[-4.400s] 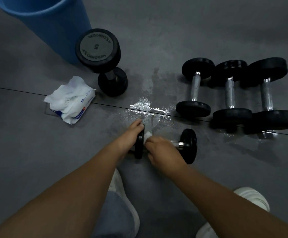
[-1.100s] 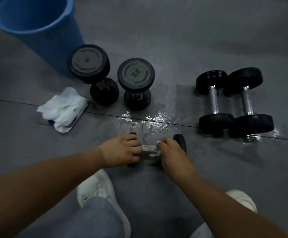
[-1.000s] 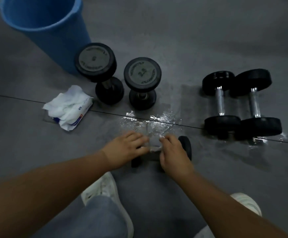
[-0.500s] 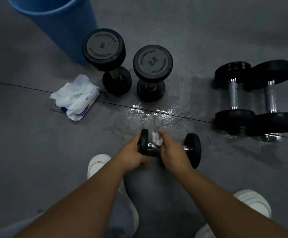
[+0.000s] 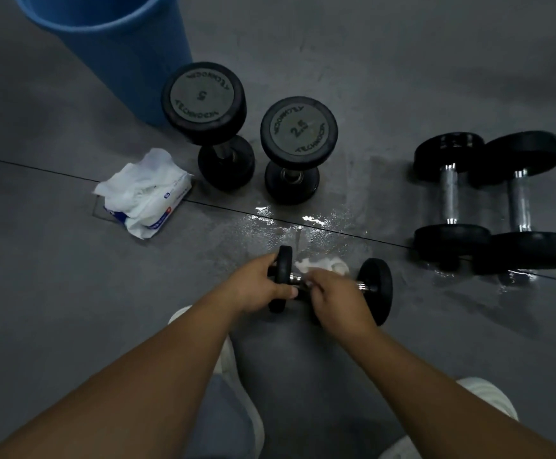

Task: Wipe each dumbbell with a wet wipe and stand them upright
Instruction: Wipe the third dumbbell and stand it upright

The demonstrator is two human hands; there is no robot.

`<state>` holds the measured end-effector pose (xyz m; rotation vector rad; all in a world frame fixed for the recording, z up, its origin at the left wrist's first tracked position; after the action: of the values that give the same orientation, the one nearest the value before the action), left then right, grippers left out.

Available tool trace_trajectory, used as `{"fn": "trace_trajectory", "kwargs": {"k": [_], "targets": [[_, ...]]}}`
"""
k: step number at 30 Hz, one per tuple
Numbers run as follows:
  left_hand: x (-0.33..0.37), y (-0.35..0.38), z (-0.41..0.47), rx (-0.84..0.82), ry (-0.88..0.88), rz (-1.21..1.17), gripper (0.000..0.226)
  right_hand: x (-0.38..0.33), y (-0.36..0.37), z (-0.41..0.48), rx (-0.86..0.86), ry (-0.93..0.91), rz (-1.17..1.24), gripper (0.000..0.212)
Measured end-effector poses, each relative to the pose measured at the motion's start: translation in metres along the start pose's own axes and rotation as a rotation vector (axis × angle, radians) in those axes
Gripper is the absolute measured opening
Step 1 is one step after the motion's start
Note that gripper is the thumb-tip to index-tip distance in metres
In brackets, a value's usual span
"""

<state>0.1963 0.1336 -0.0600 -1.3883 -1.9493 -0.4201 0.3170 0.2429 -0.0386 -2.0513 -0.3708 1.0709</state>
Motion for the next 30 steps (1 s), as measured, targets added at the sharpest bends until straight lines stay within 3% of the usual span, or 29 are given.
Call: {"fn": "trace_trajectory", "kwargs": {"k": [3,7,12,13,15,18,22,24,27,30], "targets": [[0.02,0.014,0.01,-0.021,0.073,0.061,0.057,0.017,-0.023,0.004,0.087,0.105,0.178,0.025],[0.039,0.03,0.022,-0.034,0.135,0.114,0.056,0.02,-0.011,0.016,0.037,0.106,0.03,0.02],[0.027,0.031,0.018,-0.027,0.128,0.037,0.056,0.034,-0.033,0.016,0.211,0.266,0.403,0.033],[0.028,0.032,0.02,-0.035,0.136,0.035,0.056,0.034,-0.033,0.019,0.217,0.294,0.405,0.036],[0.03,0.031,0.024,-0.051,0.147,0.056,0.052,0.033,-0.024,0.028,0.127,0.288,0.175,0.036],[0.029,0.03,0.023,-0.044,0.152,0.074,0.054,0.025,-0.016,0.028,-0.093,0.304,-0.157,0.017],[0.027,0.03,0.024,-0.042,0.151,0.064,0.055,0.026,-0.033,0.027,0.023,0.269,0.093,0.027],[0.028,0.028,0.028,-0.032,0.154,0.082,0.048,0.029,-0.034,0.027,0.04,0.256,0.087,0.029],[0.028,0.028,0.029,-0.041,0.157,0.096,0.061,0.026,-0.024,0.019,-0.017,0.176,-0.024,0.025],[0.025,0.028,0.028,-0.043,0.155,0.072,0.063,0.025,-0.029,0.013,0.024,0.126,0.162,0.02]]}}
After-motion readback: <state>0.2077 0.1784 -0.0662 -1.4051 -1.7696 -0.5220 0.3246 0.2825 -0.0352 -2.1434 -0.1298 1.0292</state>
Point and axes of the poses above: each hand's wrist, its own z-axis towards the middle knuckle, its own y-axis out of the palm, x = y × z, the point moved 4 cm from there along z, towards the middle knuckle
